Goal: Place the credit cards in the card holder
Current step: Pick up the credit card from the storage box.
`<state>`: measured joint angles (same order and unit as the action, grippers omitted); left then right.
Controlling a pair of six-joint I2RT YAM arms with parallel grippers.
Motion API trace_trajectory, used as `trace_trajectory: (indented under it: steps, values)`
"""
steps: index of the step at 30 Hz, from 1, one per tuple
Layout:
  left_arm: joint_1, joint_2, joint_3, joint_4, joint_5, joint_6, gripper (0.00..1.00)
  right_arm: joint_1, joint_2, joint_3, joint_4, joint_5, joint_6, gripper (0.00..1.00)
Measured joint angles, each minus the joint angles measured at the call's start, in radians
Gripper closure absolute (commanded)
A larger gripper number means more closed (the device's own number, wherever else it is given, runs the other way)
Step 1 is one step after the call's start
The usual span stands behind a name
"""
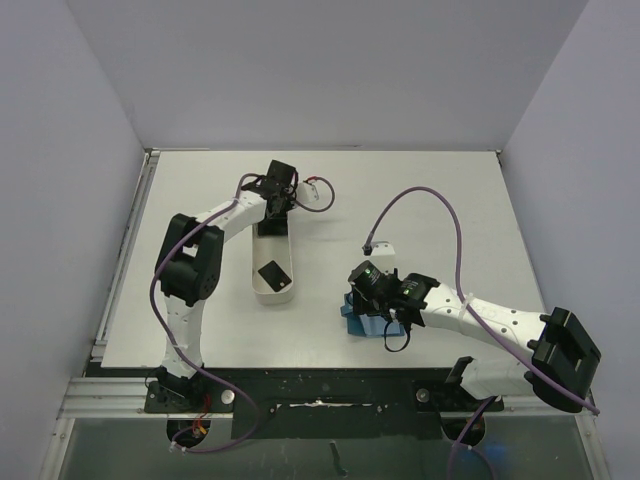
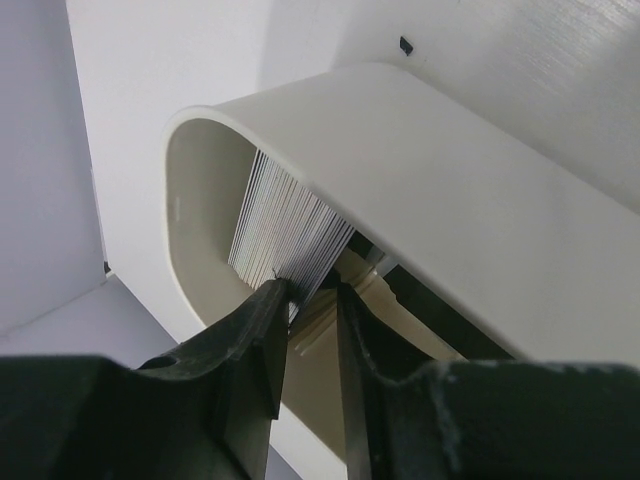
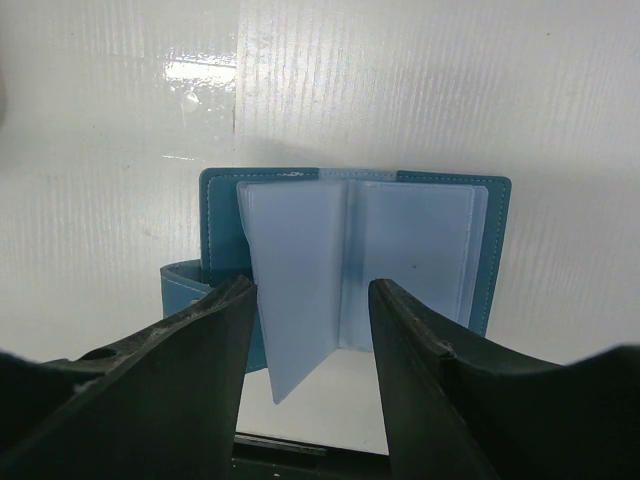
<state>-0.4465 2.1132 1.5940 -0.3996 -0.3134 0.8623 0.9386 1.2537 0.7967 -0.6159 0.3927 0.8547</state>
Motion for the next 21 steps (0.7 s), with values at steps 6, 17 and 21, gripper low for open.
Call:
trace_trajectory:
  steps: [6, 17, 21]
  values:
    - [-0.005, 0.0, 0.0, -0.004, -0.014, 0.007, 0.83, 0.0, 0.0, 0.0, 0.0, 0.0, 0.003, 0.5]
    - [-0.013, -0.003, 0.023, -0.057, -0.026, -0.029, 1.0, 0.0, -0.015, 0.0, -0.001, 0.001, 0.011, 0.5]
    - [-0.017, -0.033, 0.026, -0.085, -0.02, -0.058, 1.0, 0.0, -0.021, 0.0, -0.001, 0.001, 0.011, 0.5]
